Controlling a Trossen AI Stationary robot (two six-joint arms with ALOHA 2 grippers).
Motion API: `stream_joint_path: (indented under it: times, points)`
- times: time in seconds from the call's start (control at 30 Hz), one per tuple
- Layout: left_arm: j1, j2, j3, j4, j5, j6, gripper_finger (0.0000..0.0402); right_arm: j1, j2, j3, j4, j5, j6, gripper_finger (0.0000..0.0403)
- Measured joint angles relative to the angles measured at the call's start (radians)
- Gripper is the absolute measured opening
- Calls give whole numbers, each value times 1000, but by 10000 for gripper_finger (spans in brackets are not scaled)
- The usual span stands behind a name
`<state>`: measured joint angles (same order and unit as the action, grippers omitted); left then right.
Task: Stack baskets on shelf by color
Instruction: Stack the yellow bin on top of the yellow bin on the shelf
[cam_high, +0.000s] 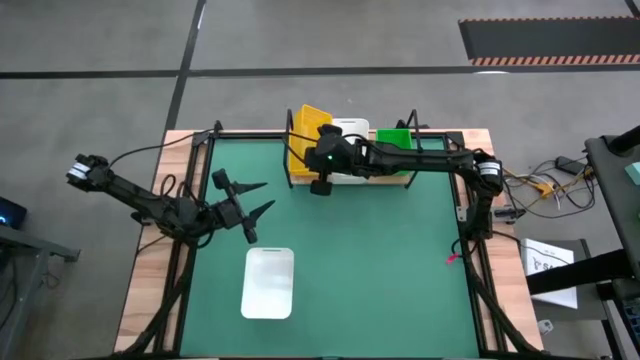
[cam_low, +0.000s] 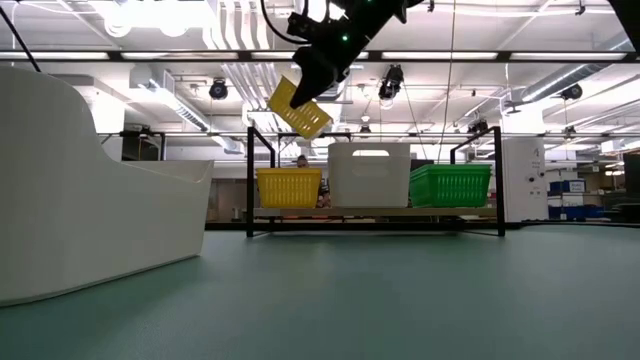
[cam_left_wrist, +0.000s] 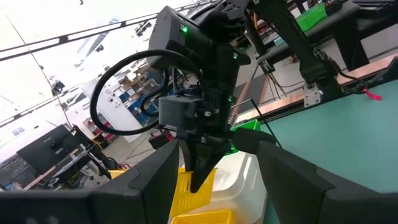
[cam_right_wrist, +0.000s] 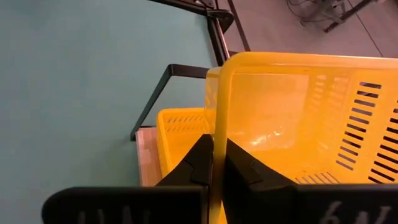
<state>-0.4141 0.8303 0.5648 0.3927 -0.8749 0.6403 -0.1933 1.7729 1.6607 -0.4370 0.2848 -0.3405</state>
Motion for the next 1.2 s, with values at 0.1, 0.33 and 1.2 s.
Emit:
stream_joint_path:
  times: [0.1, 0.33, 1.2]
  points:
    - [0, 0, 0, 1, 0, 0, 203, 0, 0, -1, 0, 0, 0, 8]
    - [0, 1, 0, 1, 0, 0, 203, 0, 0, -1, 0, 0, 0, 8]
    - [0, 1, -1, 0, 0, 2, 203, -28, 38, -3, 7, -103, 27, 8]
